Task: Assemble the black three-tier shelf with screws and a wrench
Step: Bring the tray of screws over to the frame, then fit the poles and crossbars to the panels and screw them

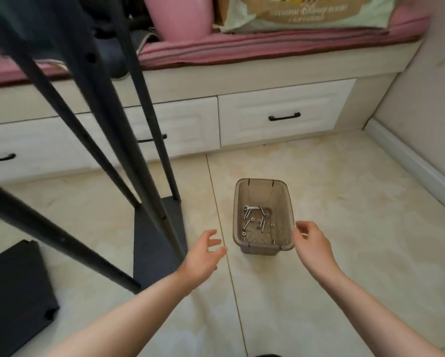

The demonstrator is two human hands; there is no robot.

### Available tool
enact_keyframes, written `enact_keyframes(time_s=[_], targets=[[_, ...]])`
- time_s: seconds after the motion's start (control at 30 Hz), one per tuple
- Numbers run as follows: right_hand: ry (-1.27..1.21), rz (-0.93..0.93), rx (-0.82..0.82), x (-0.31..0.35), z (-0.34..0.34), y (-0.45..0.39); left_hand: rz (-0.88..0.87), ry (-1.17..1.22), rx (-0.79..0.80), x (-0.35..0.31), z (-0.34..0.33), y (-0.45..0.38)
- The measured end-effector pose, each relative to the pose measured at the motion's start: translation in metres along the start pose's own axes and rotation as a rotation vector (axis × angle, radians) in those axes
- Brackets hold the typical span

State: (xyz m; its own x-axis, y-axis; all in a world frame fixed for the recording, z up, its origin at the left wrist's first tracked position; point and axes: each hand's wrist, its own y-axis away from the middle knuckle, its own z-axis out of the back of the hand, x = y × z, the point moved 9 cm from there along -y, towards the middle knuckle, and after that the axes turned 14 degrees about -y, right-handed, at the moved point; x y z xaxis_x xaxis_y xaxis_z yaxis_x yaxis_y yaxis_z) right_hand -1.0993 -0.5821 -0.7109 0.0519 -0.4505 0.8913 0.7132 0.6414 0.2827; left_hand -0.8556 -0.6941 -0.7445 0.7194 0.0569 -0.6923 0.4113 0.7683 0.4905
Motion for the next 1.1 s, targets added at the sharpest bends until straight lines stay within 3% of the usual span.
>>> enact_keyframes(time_s=[0.33, 0.53, 0.73, 1.1], targets=[[0.071, 0.214, 0.347, 0.11, -0.061, 0.093, -0.041, -0.11, -0.126, 0.005, 0.091, 0.108], [0.092, 0.357, 0.546, 0.179, -0.099, 0.137, -0.042, -0.199, -0.39, 0.014, 0.169, 0.167], [0.183, 0.462, 0.633, 0.228, -0.122, 0.157, -0.005, -0.168, -0.746, 0.014, 0.254, 0.214], [0.084, 0.564, 0.651, 0.27, -0.141, 0.161, -0.169, -0.136, -0.687, -0.011, 0.279, 0.191]])
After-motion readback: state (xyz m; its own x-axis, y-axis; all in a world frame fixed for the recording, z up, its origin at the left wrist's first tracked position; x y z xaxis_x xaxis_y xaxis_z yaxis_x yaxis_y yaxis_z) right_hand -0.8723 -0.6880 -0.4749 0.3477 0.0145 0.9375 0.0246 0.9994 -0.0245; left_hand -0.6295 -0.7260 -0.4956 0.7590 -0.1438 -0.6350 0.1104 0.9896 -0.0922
